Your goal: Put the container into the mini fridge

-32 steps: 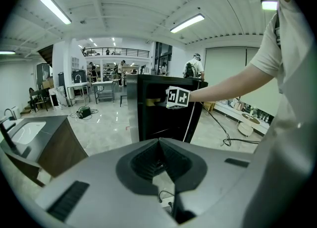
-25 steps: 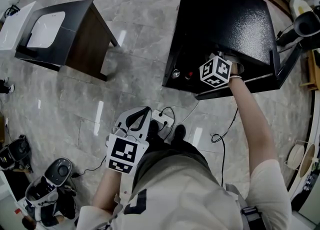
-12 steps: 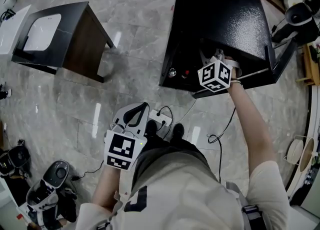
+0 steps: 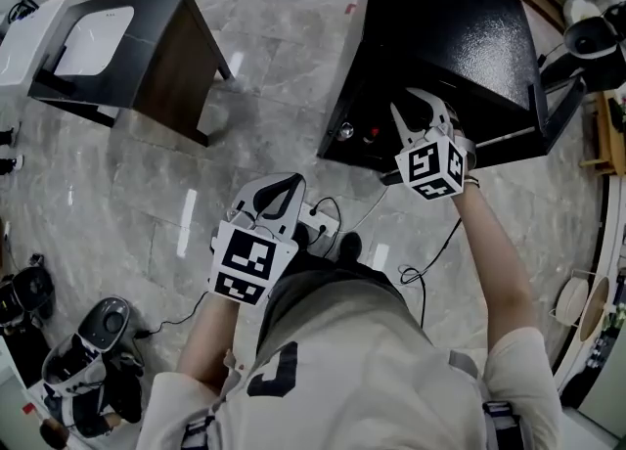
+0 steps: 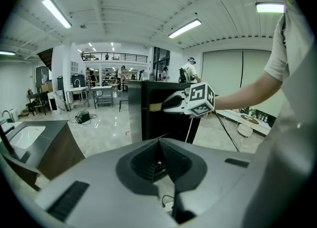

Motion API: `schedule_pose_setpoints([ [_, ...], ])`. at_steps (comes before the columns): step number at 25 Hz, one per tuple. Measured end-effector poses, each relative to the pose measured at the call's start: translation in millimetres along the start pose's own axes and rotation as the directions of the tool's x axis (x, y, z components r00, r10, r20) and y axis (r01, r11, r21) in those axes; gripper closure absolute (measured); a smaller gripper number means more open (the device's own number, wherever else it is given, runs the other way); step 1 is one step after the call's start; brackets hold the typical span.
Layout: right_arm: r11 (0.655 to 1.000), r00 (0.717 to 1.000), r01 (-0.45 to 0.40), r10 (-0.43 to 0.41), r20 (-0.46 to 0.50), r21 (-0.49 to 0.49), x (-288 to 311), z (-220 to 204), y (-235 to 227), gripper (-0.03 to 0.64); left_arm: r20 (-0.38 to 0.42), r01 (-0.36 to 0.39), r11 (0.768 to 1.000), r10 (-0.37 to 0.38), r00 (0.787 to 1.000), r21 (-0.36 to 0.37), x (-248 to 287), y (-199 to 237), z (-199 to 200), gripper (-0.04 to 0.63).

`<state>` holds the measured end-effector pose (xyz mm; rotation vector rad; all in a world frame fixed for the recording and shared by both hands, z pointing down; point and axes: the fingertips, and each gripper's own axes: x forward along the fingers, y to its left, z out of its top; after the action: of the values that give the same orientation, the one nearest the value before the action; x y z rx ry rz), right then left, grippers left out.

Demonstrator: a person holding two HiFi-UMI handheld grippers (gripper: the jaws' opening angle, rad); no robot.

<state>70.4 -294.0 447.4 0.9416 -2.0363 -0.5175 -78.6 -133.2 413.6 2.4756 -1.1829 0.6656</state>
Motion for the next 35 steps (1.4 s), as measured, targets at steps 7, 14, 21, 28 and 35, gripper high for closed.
schedule_pose_setpoints([
  [7, 0.992, 0.997, -0.044, 0.036, 0.067, 0.115, -19, 54, 18, 0.506, 0.030, 0.033, 0.999, -0.033, 0.999, -0.002, -10, 4, -2, 0.540],
  [14, 0.937, 0.990, -0.121, 0.091, 0.107, 0.328, -50, 94, 39, 0.506, 0.044, 0.086, 0.996, -0.087, 0.995, 0.022, -11, 14, 1, 0.540],
  [21, 0.875, 0.988, -0.155, 0.134, 0.077, 0.459, -88, 104, 64, 0.506, 0.092, 0.206, 0.974, -0.215, 0.972, 0.098, -7, 3, 19, 0.540],
  [28, 0.808, 0.974, -0.225, 0.171, 0.148, 0.544, -125, 136, 87, 0.506, 0.111, 0.251, 0.960, -0.264, 0.958, 0.124, -2, -2, 30, 0.540],
  [35, 0.757, 0.950, -0.292, 0.161, 0.266, 0.584, -146, 160, 90, 0.506, 0.121, 0.232, 0.964, -0.248, 0.961, 0.130, -14, -9, 29, 0.540],
])
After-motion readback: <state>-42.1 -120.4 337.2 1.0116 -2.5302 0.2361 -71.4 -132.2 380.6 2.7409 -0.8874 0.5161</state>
